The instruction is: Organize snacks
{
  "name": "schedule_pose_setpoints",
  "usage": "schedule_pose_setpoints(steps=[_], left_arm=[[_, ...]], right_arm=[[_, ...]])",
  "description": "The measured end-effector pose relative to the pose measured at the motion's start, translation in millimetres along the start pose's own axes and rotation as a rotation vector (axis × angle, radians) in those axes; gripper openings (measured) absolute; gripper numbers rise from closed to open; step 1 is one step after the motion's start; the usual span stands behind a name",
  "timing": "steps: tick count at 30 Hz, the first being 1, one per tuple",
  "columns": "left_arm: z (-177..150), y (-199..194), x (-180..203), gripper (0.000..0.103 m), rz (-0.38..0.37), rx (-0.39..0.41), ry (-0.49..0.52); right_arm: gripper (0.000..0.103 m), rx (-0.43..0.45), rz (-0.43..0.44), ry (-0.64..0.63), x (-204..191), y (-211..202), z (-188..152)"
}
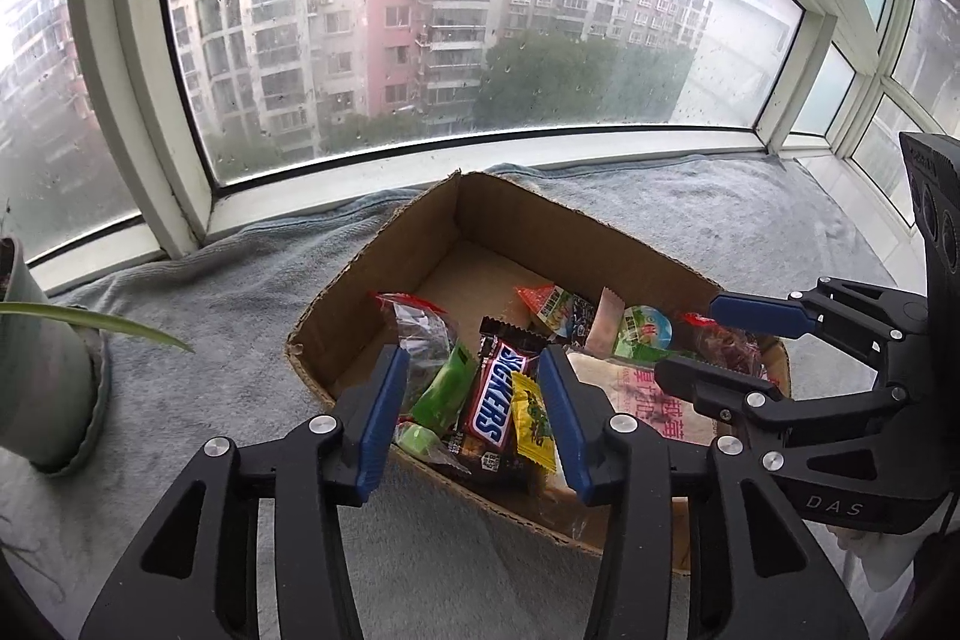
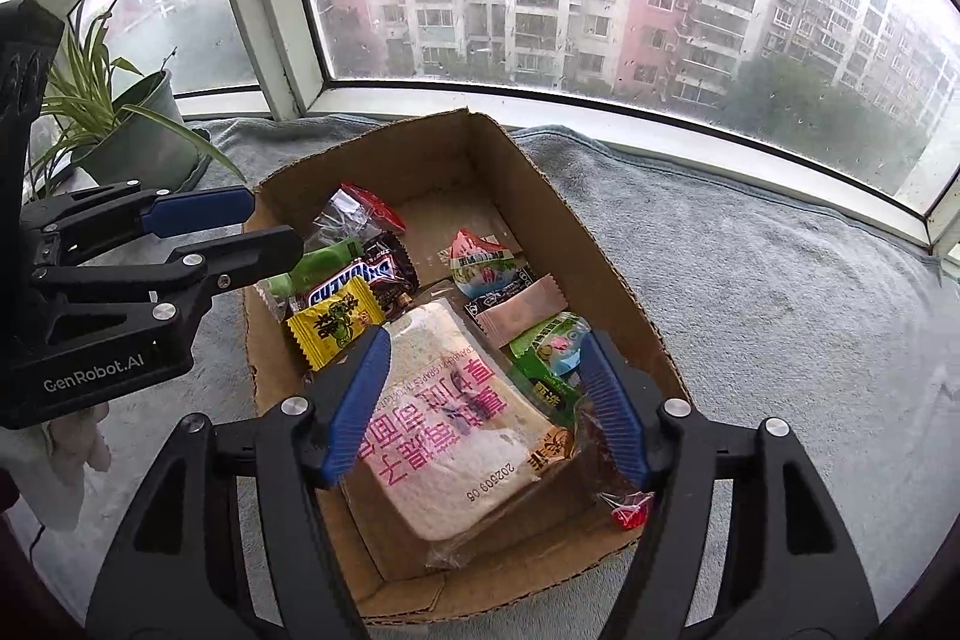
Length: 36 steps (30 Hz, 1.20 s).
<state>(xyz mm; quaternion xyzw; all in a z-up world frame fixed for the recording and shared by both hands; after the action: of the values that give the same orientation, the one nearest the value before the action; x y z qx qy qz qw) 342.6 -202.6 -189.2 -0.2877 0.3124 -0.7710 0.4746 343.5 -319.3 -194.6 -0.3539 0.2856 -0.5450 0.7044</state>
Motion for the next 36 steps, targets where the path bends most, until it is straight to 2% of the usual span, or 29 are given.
schedule_pose_setpoints(steps=[9, 15, 17, 19, 23, 24, 26, 28, 32, 34, 36], left_arm=[[-1.0, -25.1, 3.4, 0.049, -0.006, 0.031, 0.005], [-5.6, -49.6, 4.6, 0.05, -0.001, 0.059, 0.009], [-8.1, -57.6, 5.4, 0.051, -0.004, 0.067, 0.006], [-11.2, -68.7, 6.3, 0.057, -0.011, 0.079, 0.001], [-18.4, -88.1, 10.0, 0.057, -0.002, 0.103, 0.012], [-20.6, -92.9, 10.9, 0.058, -0.004, 0.107, 0.01], [-25.4, -103.1, 12.0, 0.058, -0.006, 0.117, 0.004], [-30.3, -113.9, 12.7, 0.064, -0.003, 0.128, 0.001], [-40.8, -137.8, 11.6, 0.065, 0.013, 0.154, -0.008], [-46.2, -149.8, 10.5, 0.069, 0.02, 0.166, -0.014], [-51.4, -161.0, 9.6, 0.073, 0.034, 0.179, -0.014]], right_arm=[[0.069, 0.025, -0.036, 0.063, 0.6, -31.9, -5.7], [0.069, 0.087, -0.079, 0.082, -4.8, -66.9, -6.1], [0.069, 0.105, -0.084, 0.088, -7.4, -78.8, -6.1], [0.069, 0.124, -0.094, 0.089, -9.9, -91.0, -5.8], [0.069, 0.163, -0.109, 0.091, -16.9, -115.1, -6.9], [0.072, 0.17, -0.112, 0.092, -19.0, -120.0, -7.5], [0.093, 0.193, -0.124, 0.094, -22.4, -132.0, -9.5], [0.094, 0.226, -0.136, 0.091, -27.2, -144.7, -11.6], [0.094, 0.244, -0.133, 0.098, -38.4, -162.5, -17.9], [0.094, 0.252, -0.134, 0.1, -44.3, -169.7, -22.0], [0.098, 0.261, -0.146, 0.099, -49.8, -176.9, -27.3]])
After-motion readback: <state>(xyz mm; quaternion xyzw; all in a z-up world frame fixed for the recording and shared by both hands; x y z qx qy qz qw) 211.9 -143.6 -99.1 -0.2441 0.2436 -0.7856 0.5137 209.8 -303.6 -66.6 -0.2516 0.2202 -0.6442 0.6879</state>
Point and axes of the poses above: each gripper's, at about its wrist camera, not at the fingertips, and y roughly the way its jaws point, x to its right, z to its top, the point moved 9 cm from there along y, roughly the way its jaws point, and after that the axes turned 2 degrees about -z, right-handed, at the moved point
